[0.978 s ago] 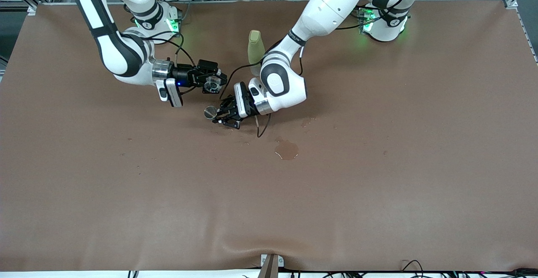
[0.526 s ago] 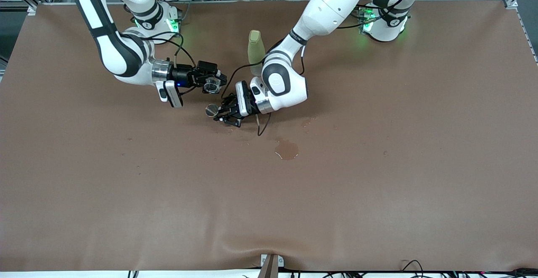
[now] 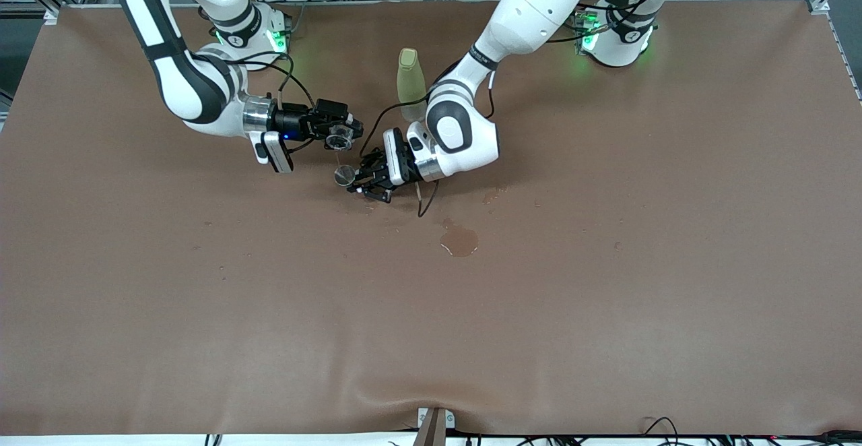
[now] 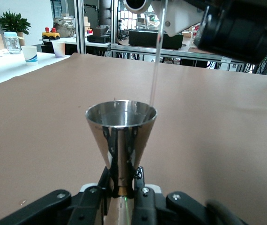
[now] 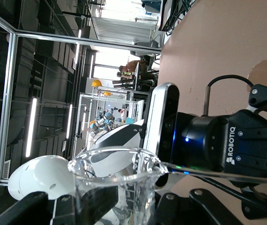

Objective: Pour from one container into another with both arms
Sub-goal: 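Tilt the beaker with the right gripper, pouring liquid into the jigger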

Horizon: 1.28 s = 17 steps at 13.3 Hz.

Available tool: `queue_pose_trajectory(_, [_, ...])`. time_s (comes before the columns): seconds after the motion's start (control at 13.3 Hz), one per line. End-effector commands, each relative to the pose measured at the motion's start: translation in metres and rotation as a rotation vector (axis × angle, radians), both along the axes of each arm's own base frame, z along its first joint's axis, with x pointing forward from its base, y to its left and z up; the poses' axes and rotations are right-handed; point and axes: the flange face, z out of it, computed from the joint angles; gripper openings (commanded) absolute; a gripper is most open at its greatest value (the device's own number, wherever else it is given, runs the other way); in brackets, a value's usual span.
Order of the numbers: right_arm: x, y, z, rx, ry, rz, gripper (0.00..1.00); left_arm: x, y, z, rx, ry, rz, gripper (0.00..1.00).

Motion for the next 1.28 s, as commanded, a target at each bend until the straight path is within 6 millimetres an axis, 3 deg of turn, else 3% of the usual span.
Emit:
queue_pose_trajectory(0.0, [0.0,0.003,0.009,0.005,0.02,-0.02,0.0,-0.005,0.002,0.012,-0.023,-0.012,0.005,0.0])
queue_pose_trajectory(0.23, [0.001,0.005,0.007,-0.021,0.025,-0.028,0.0,-0.011,-0.009,0.016,-0.039,-0.009,-0.003,0.0])
queue_pose_trajectory(1.2, [0.003,0.009,0.011,0.021,0.157,-0.057,0.0,-0.011,-0.007,0.012,-0.039,0.003,0.009,0.0])
